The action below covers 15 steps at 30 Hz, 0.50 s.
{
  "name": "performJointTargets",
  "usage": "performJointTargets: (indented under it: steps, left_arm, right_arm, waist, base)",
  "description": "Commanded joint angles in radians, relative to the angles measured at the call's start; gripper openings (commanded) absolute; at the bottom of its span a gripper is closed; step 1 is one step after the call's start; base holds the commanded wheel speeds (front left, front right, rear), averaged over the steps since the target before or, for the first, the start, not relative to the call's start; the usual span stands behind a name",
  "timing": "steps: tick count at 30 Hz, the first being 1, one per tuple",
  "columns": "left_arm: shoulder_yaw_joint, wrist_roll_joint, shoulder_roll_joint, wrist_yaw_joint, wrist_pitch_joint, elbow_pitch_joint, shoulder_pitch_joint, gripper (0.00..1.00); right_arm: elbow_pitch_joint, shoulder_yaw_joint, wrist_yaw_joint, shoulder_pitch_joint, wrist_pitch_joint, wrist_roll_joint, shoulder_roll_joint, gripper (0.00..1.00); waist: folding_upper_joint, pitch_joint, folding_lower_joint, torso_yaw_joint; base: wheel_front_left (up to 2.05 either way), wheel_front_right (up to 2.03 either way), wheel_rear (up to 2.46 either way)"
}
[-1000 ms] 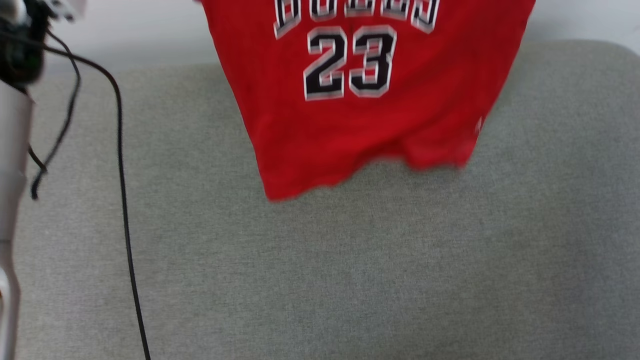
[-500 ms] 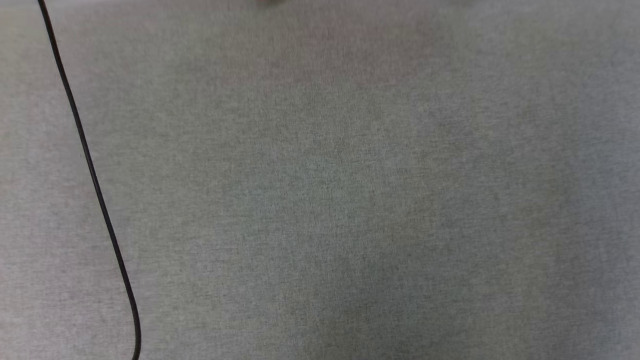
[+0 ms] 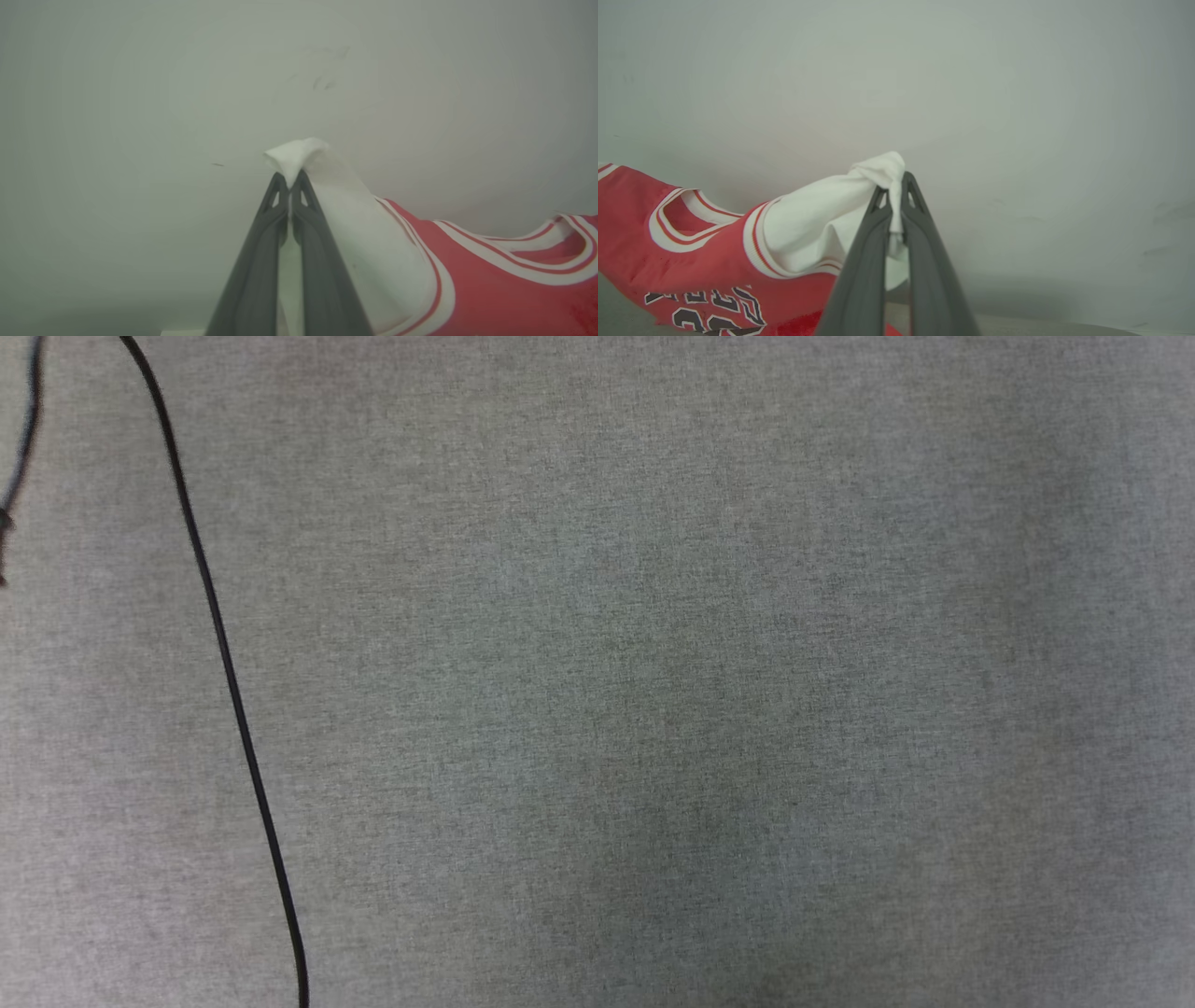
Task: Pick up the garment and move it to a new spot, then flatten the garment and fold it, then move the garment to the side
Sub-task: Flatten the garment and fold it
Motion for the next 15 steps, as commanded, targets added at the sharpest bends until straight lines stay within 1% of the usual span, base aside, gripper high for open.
performJointTargets:
  steps: [1, 4, 7, 9, 10, 15]
  left_arm:
    - [-0.004, -0.014, -0.008, -0.001, -0.007, 0.000, 0.033, 0.00]
    - [-0.013, -0.063, -0.024, -0.002, -0.010, -0.015, 0.109, 0.00]
    - [-0.025, -0.110, -0.028, -0.002, -0.011, -0.041, 0.208, 0.00]
    - [-0.026, -0.133, -0.029, -0.002, -0.012, -0.074, 0.283, 0.00]
    - [-0.026, -0.133, -0.029, -0.002, -0.012, -0.074, 0.283, 0.00]
    - [-0.018, -0.162, -0.035, -0.002, -0.012, -0.174, 0.500, 0.00]
  right_arm:
    - [0.021, 0.017, -0.001, 0.025, -0.012, 0.012, 0.005, 0.00]
    - [0.054, 0.051, -0.001, 0.071, -0.033, 0.047, 0.006, 0.00]
    - [0.072, 0.092, -0.001, 0.148, -0.051, 0.094, 0.004, 0.00]
    - [0.071, 0.120, -0.001, 0.217, -0.060, 0.127, -0.008, 0.00]
    - [0.071, 0.120, -0.001, 0.217, -0.060, 0.127, -0.008, 0.00]
    - [0.030, 0.183, -0.001, 0.413, -0.088, 0.216, -0.042, 0.00]
  waist:
    - [0.0000, -0.003, -0.0003, 0.003]
    - [0.0000, -0.019, -0.0003, 0.010]
    - [0.0000, -0.054, -0.0003, 0.015]
    - [0.0000, -0.082, -0.0003, 0.020]
    - [0.0000, -0.082, -0.0003, 0.020]
    - [0.0000, -0.161, -0.0003, 0.037]
  base:
    - [0.00, 0.00, 0.00]
    - [0.00, 0.00, 0.00]
    - [0.00, 0.00, 0.00]
    - [0.00, 0.00, 0.00]
    - [0.00, 0.00, 0.00]
    - [0.00, 0.00, 0.00]
